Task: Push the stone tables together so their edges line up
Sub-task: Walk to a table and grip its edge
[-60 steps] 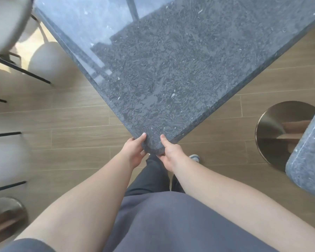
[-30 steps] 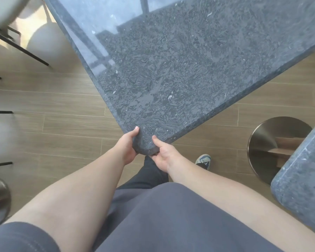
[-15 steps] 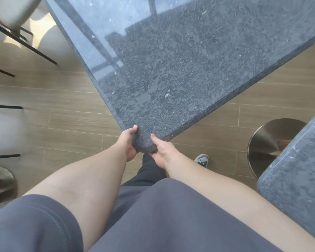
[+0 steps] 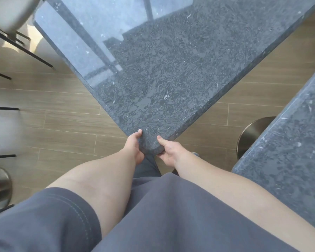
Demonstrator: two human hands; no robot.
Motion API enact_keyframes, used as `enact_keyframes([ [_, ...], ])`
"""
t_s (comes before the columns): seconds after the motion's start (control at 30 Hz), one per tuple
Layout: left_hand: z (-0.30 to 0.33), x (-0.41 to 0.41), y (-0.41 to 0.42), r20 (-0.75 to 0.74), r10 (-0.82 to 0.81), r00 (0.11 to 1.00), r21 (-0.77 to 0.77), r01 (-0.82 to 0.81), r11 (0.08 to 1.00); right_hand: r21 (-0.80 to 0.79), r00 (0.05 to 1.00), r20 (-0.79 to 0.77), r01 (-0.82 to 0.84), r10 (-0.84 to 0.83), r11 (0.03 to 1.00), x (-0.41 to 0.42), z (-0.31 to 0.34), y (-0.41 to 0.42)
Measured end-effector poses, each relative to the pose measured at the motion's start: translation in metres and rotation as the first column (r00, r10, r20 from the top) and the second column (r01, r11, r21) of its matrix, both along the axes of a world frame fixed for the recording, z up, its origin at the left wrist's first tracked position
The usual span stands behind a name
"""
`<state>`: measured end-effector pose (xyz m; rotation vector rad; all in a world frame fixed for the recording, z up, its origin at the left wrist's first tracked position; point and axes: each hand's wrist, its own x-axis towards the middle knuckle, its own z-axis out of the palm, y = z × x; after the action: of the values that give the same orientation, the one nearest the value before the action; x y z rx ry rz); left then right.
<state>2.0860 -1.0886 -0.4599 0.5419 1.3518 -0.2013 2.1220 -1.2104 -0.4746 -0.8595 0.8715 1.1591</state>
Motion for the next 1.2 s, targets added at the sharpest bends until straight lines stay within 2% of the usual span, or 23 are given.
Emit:
enact_keyframes([
  [0.43,0.000,0.016,-0.098,0.009,0.095,0.995,-0.011,-0.095,0.995,-0.039,0.999,0.045,-0.007,0.009,0.999,0.020,-0.006,-0.093],
  [0.7,0.008,0.030,-0.153,-0.017,0.140,0.990,-0.014,-0.141,0.990,-0.103,0.998,0.060,0.017,-0.011,0.995,0.036,-0.010,-0.141],
  [0.77,0.011,0.033,-0.164,-0.064,0.151,0.986,0.013,-0.150,0.989,-0.128,0.998,0.063,0.016,-0.008,0.992,0.039,-0.011,-0.152],
  [0.93,0.013,0.045,-0.191,-0.143,0.102,0.984,0.041,-0.097,0.994,-0.175,0.995,0.095,0.034,-0.017,0.984,0.048,-0.014,-0.176],
  [1.2,0.013,0.046,-0.197,-0.143,0.031,0.989,-0.034,-0.037,0.999,-0.226,0.992,0.128,0.029,0.000,0.974,0.050,-0.011,-0.191],
])
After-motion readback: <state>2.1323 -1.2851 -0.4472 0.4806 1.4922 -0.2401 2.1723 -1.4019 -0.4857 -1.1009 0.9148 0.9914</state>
